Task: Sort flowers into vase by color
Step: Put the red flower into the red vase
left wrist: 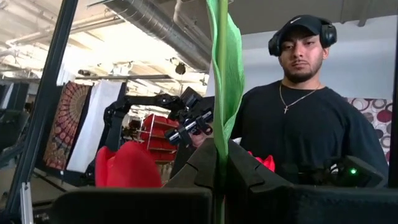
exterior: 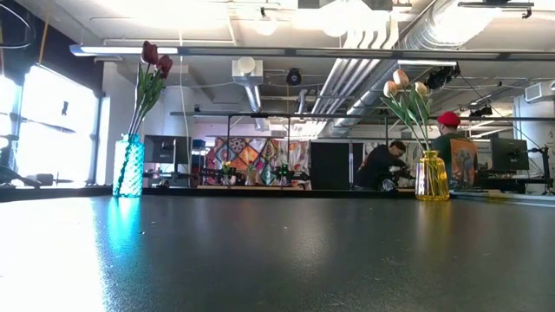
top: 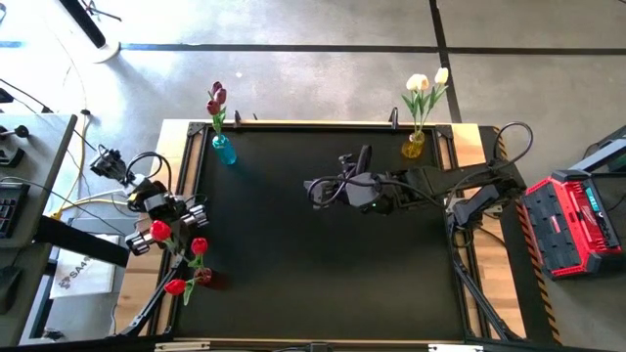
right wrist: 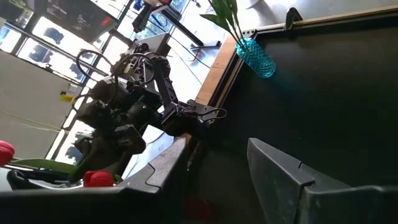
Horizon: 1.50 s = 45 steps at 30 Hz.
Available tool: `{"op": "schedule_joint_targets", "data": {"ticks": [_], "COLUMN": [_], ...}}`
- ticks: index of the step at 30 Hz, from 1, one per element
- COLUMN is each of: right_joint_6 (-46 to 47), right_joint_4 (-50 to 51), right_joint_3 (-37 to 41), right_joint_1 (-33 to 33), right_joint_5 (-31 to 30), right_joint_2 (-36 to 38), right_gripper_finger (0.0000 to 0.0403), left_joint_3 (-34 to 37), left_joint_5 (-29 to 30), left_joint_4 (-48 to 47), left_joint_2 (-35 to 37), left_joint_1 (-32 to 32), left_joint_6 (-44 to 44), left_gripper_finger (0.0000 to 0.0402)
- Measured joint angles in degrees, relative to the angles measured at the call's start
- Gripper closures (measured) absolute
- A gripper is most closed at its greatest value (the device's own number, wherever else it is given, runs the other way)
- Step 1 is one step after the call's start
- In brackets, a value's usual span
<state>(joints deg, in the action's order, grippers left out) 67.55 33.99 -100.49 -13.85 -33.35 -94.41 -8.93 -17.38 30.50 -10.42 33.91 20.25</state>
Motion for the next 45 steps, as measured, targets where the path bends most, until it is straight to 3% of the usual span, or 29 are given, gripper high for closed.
{"op": "schedule_joint_targets", "data": {"ticks": [17,34,45], "right_joint_6": [-0.02,-0.63,-1.6], "right_joint_4": [0.58,0.58,0.56], "right_joint_3": [0.0,0.0,0.0], "right_joint_1": [1.16,2.22,2.62], "right_joint_5": [3.38,5.53,6.91], "right_joint_2": [0.0,0.0,0.0], "right_gripper_finger": [0.0246,0.0246,0.0246], "left_joint_3": [0.0,0.0,0.0], "left_joint_5": [3.1,7.1,6.09], "left_joint_4": [0.72,0.87,6.8], "left_joint_2": [-4.71,-6.07,-6.0], "left_joint_1": [4.16,4.13,4.13], "left_joint_6": [-2.49,0.67,3.06], "left_gripper_finger": [0.0388,0.0253,0.022]}}
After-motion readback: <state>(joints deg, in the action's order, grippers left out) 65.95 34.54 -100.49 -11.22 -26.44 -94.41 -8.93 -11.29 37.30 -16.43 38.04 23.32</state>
